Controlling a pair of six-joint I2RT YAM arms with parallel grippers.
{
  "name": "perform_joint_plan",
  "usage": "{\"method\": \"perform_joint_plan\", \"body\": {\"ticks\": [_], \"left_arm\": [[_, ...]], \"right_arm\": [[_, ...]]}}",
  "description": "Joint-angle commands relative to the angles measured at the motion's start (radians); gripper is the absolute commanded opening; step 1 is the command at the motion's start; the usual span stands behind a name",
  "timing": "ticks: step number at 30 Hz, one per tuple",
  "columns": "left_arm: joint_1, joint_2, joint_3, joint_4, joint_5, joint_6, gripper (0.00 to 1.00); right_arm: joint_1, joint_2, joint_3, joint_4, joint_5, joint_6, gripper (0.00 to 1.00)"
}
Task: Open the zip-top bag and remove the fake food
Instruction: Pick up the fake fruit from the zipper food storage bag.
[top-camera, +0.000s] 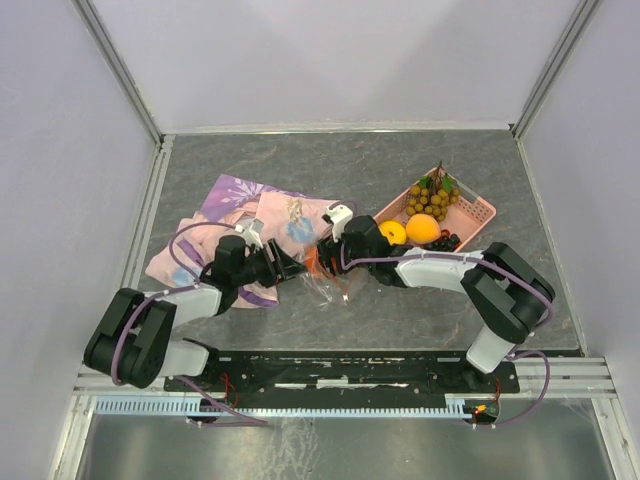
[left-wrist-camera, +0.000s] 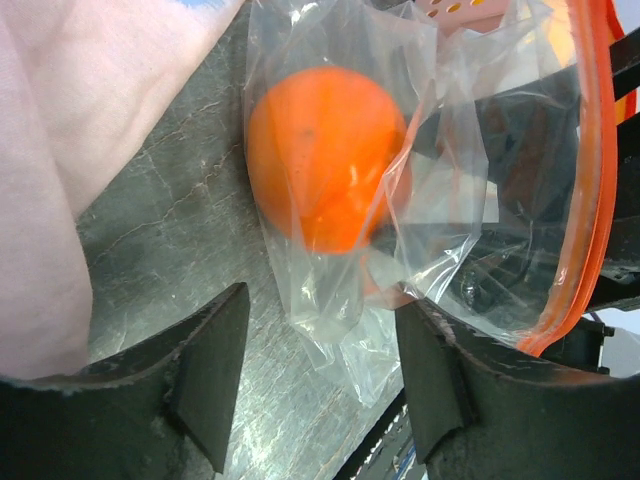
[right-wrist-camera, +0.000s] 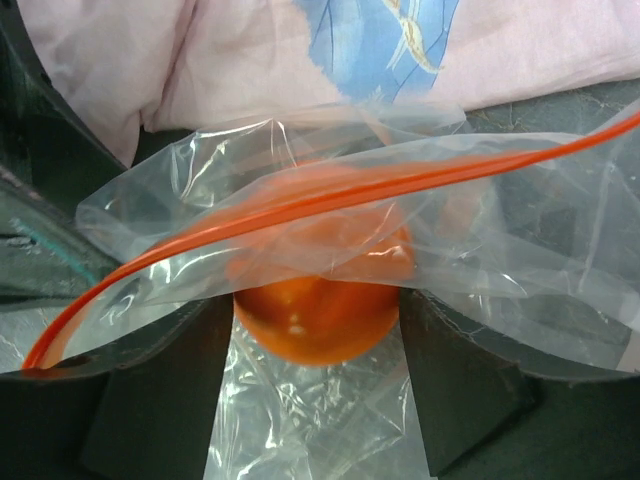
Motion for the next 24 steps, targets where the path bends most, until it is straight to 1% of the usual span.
{"method": "perform_joint_plan", "body": {"ticks": [1,5,7,9,11,16,20,22,24], "left_arm": [[-0.002,0.063,0.021,0.121,0.048,-0.034,0.64],[-0.002,0.122,0.029,0.158,0.052,-0.031,0.58],[-0.002,0.139,0.036,0.159,0.042,-0.021,0.54],[-0.002,0.145,0.045,0.157,0.035,-0.014,0.46],[-0.002,0.144,0.051,0.15,0.028,-0.006,0.34],[-0.002,0.127,0.056,0.108,0.011,0.027,0.23],[-0.002,0.122,0.057,0.09,-0.001,0.041,0.18],[-0.002,0.123,0.059,0.087,-0.002,0.043,0.18],[-0.002,0.12,0.059,0.082,-0.005,0.048,0.18]], "right_arm": [[0.012,-0.012,0.049,-0.139,-0.023,-0.087,0.59],[0.016,0.022,0.077,-0.139,-0.035,-0.089,0.62],[0.016,0.031,0.087,-0.131,-0.03,-0.083,0.67],[0.016,0.027,0.084,-0.108,-0.017,-0.078,0.73],[0.016,0.014,0.081,-0.088,-0.002,-0.08,0.77],[0.017,-0.009,0.081,-0.042,0.017,-0.095,0.79],[0.016,0.025,0.109,-0.028,0.011,-0.086,0.81],[0.016,0.042,0.112,-0.009,0.011,-0.07,0.81],[0.016,0.051,0.104,0.013,0.026,-0.051,0.84]]}}
